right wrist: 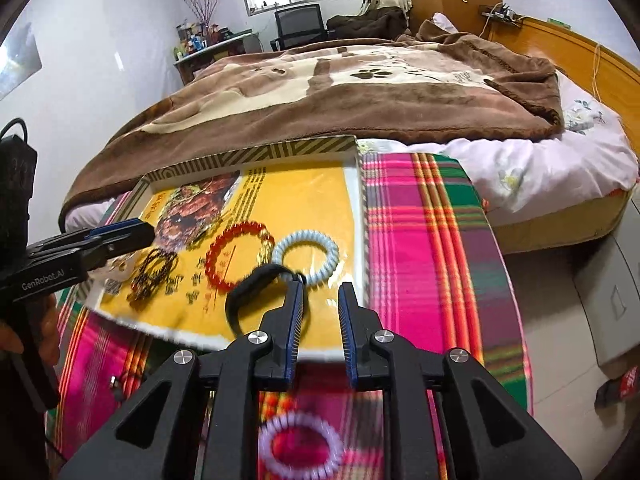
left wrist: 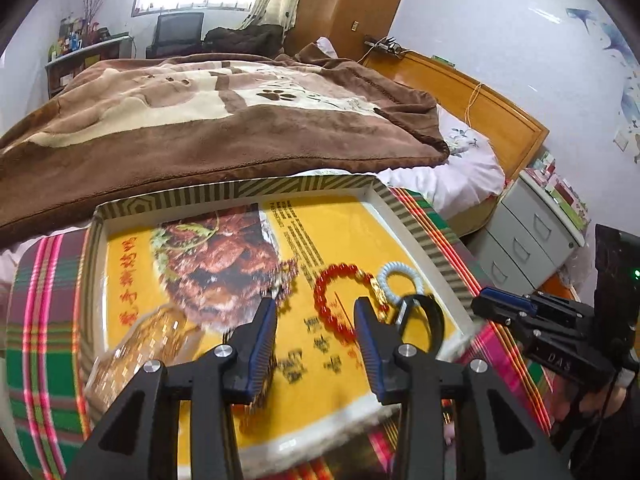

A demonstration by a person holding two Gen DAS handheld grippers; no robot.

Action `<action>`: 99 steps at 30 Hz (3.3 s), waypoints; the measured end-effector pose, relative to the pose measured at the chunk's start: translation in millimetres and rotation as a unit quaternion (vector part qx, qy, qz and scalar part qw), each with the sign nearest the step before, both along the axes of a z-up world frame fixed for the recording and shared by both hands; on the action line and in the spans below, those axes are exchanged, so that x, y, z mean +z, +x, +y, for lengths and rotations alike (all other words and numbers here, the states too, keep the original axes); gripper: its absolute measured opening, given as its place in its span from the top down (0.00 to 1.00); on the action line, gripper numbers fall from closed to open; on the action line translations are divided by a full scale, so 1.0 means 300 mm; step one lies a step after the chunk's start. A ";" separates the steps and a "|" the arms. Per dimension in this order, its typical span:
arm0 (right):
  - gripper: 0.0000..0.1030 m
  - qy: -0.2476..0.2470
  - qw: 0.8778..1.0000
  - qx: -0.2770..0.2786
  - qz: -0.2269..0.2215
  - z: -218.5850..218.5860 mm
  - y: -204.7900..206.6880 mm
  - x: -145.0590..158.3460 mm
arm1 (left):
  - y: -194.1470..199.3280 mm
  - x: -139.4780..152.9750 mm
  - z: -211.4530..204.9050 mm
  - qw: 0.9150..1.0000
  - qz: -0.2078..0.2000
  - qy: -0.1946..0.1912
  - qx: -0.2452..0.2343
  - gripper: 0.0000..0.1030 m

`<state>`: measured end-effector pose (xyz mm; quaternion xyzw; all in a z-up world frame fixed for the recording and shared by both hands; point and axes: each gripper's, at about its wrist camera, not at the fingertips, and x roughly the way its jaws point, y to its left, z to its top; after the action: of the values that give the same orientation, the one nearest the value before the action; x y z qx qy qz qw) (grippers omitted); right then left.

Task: Organize jewelry
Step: 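Carry the black band and silver chain into the yellow box and open both tools, then grasp the lavender coil with the right tool while the left tool grasps the black cord necklace, then carry the lavender coil and black cord necklace into the yellow box and open both tools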

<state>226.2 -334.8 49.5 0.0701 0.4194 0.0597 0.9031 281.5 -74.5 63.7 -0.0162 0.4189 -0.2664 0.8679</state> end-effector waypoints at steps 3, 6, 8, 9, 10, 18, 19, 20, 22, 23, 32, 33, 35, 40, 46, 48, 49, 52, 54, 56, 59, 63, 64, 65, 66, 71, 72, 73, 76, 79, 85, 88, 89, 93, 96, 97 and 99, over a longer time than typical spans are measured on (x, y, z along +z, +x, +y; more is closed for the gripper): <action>0.81 0.002 1.000 -0.001 0.007 -0.028 -0.063 -0.012 | -0.073 0.018 0.022 1.000 -0.009 -0.002 -0.003 0.58; 0.74 -0.001 1.000 0.005 0.020 -0.044 -0.119 -0.040 | -0.136 0.026 0.042 1.000 -0.011 -0.011 -0.005 0.57; 0.65 -0.005 0.999 0.014 0.028 -0.046 -0.149 -0.058 | -0.183 0.031 0.056 1.000 -0.013 -0.020 -0.005 0.57; 0.63 -0.009 0.999 0.018 0.031 -0.045 -0.165 -0.068 | -0.199 0.035 0.056 1.000 -0.014 -0.022 -0.005 0.57; 0.63 -0.012 0.999 0.021 0.032 -0.044 -0.177 -0.074 | -0.218 0.042 0.060 0.999 -0.017 -0.027 -0.006 0.57; 0.63 -0.011 0.998 0.033 0.054 -0.033 -0.201 -0.135 | -0.314 0.049 0.066 0.999 -0.017 -0.037 -0.012 0.53; 0.63 -0.012 0.998 0.035 0.056 -0.030 -0.203 -0.139 | -0.320 0.049 0.065 0.999 -0.017 -0.036 -0.012 0.53; 0.63 -0.015 0.998 0.036 0.056 -0.027 -0.205 -0.143 | -0.324 0.048 0.065 0.999 -0.016 -0.035 -0.013 0.53; 0.63 -0.024 0.998 0.037 0.053 -0.021 -0.205 -0.144 | -0.333 0.045 0.064 0.999 -0.015 -0.035 -0.012 0.53; 0.63 -0.028 0.997 0.037 0.053 -0.017 -0.207 -0.144 | -0.335 0.045 0.063 0.999 -0.015 -0.037 -0.013 0.53; 0.90 -0.077 0.995 0.035 0.043 0.016 -0.230 -0.148 | -0.334 0.026 0.040 0.999 -0.006 -0.029 -0.017 0.53; 0.90 -0.081 0.995 0.035 0.043 0.015 -0.232 -0.147 | -0.334 0.022 0.032 0.999 -0.004 -0.028 -0.020 0.53; 0.90 -0.085 0.995 0.035 0.043 0.011 -0.239 -0.146 | -0.339 0.016 0.013 0.999 -0.002 -0.027 -0.029 0.53; 0.90 -0.072 0.997 0.008 0.040 -0.047 -0.267 -0.136 | -0.341 -0.020 -0.064 0.998 0.011 -0.008 -0.063 0.53; 0.90 -0.054 0.998 -0.003 0.010 -0.092 -0.320 -0.068 | -0.338 -0.076 -0.155 0.996 0.017 0.029 -0.085 0.53; 0.90 -0.051 0.999 -0.003 0.003 -0.098 -0.330 -0.049 | -0.336 -0.095 -0.183 0.994 0.017 0.052 -0.092 0.53; 0.90 -0.050 0.999 -0.003 -0.001 -0.100 -0.336 -0.042 | -0.331 -0.104 -0.190 0.994 0.025 0.052 -0.092 0.53; 0.90 -0.043 0.999 -0.005 -0.008 -0.107 -0.348 -0.028 | -0.325 -0.127 -0.209 0.993 0.034 0.062 -0.094 0.53; 0.90 -0.041 0.999 -0.006 -0.011 -0.111 -0.352 -0.023 | -0.324 -0.144 -0.226 0.992 0.037 0.079 -0.095 0.53; 0.90 -0.040 0.999 -0.007 -0.013 -0.116 -0.358 -0.020 | -0.318 -0.168 -0.240 0.989 0.044 0.104 -0.092 0.53; 0.90 -0.037 0.999 -0.009 -0.017 -0.124 -0.364 -0.014 | -0.319 -0.173 -0.241 0.989 0.045 0.103 -0.092 0.53; 0.90 -0.031 0.999 -0.013 -0.019 -0.133 -0.365 -0.014 | -0.323 -0.185 -0.270 0.986 0.037 0.131 -0.094 0.70; 0.90 -0.030 0.999 -0.013 -0.019 -0.135 -0.367 -0.015 | -0.323 -0.183 -0.277 0.986 0.038 0.130 -0.099 0.72; 0.90 -0.029 0.999 -0.014 -0.019 -0.138 -0.369 -0.016 | -0.327 -0.184 -0.287 0.986 0.041 0.126 -0.105 0.80; 0.90 -0.029 0.999 -0.016 -0.019 -0.140 -0.370 -0.018 | -0.330 -0.184 -0.296 0.985 0.041 0.124 -0.111 0.81; 0.90 -0.022 0.999 -0.023 -0.019 -0.161 -0.377 -0.019 | -0.327 -0.187 -0.332 0.987 0.046 0.103 -0.113 0.81; 0.90 -0.022 0.999 -0.024 -0.020 -0.164 -0.378 -0.018 | -0.326 -0.188 -0.339 0.988 0.050 0.094 -0.114 0.81; 0.90 -0.021 0.999 -0.026 -0.020 -0.169 -0.381 -0.017 | -0.330 -0.189 -0.353 0.988 0.053 0.082 -0.123 0.81; 0.90 -0.020 0.999 -0.031 -0.022 -0.181 -0.386 -0.012 | -0.351 -0.191 -0.400 0.986 0.055 0.064 -0.141 0.81; 0.90 -0.019 0.999 -0.035 -0.022 -0.193 -0.389 -0.009 | -0.371 -0.187 -0.441 0.985 0.056 0.045 -0.155 0.81; 0.90 -0.019 0.999 -0.037 -0.026 -0.200 -0.399 -0.001 | -0.400 -0.163 -0.436 0.987 0.041 0.057 -0.148 0.81; 0.90 -0.014 0.999 -0.041 -0.029 -0.209 -0.405 0.003 | -0.427 -0.138 -0.405 0.988 0.035 0.053 -0.143 0.81; 0.90 -0.013 0.999 -0.042 -0.030 -0.210 -0.407 0.004 | -0.437 -0.135 -0.396 0.987 0.037 0.052 -0.145 0.81; 0.90 -0.009 0.999 -0.043 -0.032 -0.209 -0.418 0.009 | -0.473 -0.130 -0.365 0.987 0.039 0.048 -0.147 0.81; 0.90 -0.006 0.999 -0.042 -0.034 -0.207 -0.428 0.018 | -0.477 -0.121 -0.337 0.989 0.041 0.030 -0.138 0.81; 0.90 -0.007 0.999 -0.040 -0.036 -0.204 -0.433 0.023 | -0.478 -0.114 -0.327 0.990 0.040 0.023 -0.134 0.81; 0.90 -0.008 0.998 -0.039 -0.039 -0.202 -0.440 0.033 | -0.484 -0.091 -0.311 0.991 0.032 0.018 -0.128 0.81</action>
<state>94.2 -395.3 59.3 0.0767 0.3816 0.0239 0.9208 136.3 -167.7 36.3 0.0446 0.4496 -0.3674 0.8129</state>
